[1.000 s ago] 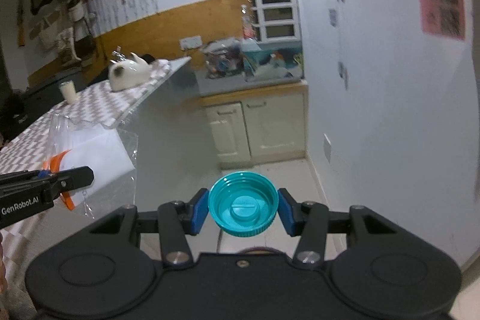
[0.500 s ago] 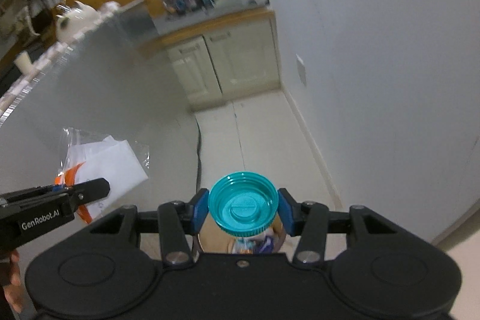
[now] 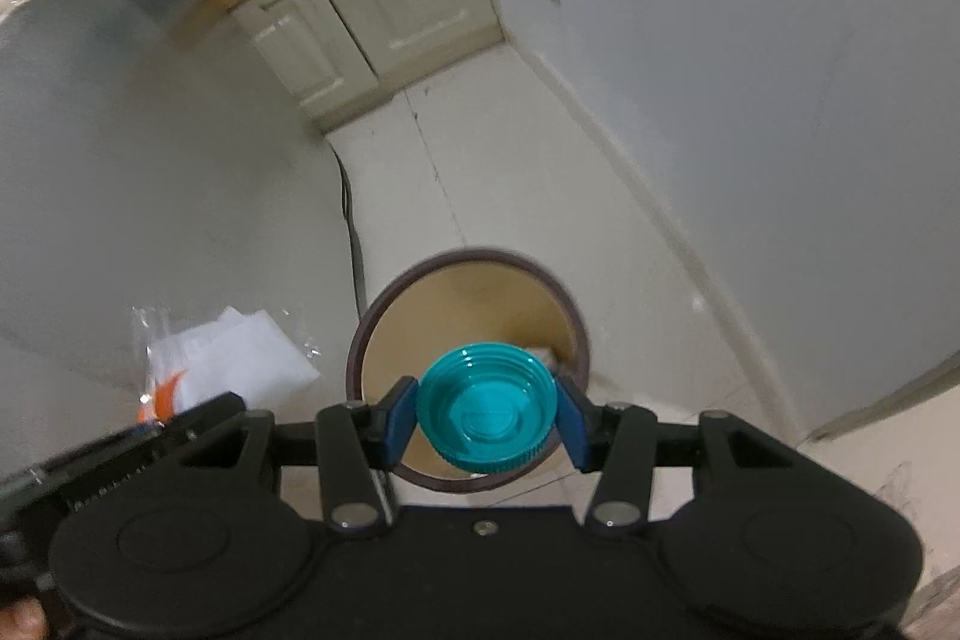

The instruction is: Collect trash

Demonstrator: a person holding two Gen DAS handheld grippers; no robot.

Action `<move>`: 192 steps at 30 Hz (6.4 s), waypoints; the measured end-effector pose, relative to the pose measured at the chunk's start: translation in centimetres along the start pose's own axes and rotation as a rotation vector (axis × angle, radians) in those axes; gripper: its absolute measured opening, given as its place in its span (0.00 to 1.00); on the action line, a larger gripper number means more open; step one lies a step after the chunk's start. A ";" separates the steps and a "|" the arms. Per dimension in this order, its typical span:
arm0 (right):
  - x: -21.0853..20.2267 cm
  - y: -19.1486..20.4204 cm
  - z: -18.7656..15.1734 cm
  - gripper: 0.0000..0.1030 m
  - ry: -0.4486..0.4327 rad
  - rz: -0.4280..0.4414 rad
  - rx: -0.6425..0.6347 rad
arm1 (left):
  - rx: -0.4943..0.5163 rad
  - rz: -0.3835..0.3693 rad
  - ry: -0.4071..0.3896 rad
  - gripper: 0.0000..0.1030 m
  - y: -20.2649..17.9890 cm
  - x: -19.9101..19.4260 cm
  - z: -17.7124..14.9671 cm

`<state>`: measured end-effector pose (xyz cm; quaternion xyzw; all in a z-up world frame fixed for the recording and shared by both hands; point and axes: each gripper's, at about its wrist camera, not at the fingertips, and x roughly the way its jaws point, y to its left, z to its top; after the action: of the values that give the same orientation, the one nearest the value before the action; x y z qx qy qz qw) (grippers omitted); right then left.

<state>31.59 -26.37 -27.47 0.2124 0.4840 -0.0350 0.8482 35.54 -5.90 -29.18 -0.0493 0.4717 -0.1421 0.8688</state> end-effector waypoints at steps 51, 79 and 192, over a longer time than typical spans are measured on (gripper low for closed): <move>17.6 -1.3 1.0 0.82 0.170 -0.026 -0.024 | -0.044 0.139 0.258 1.00 5.4 15.1 -1.7; 15.0 -1.2 1.4 1.00 0.194 -0.115 -0.160 | -0.031 0.224 0.251 1.00 4.3 11.8 -0.4; -37.8 7.6 -9.3 1.00 -0.374 -0.038 -0.446 | -0.010 0.282 -0.313 1.00 -4.6 -42.2 -7.9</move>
<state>6.15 -21.39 2.50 0.0012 0.3190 0.0178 0.9476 6.36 2.48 1.47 -0.0085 0.3338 -0.0073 0.9426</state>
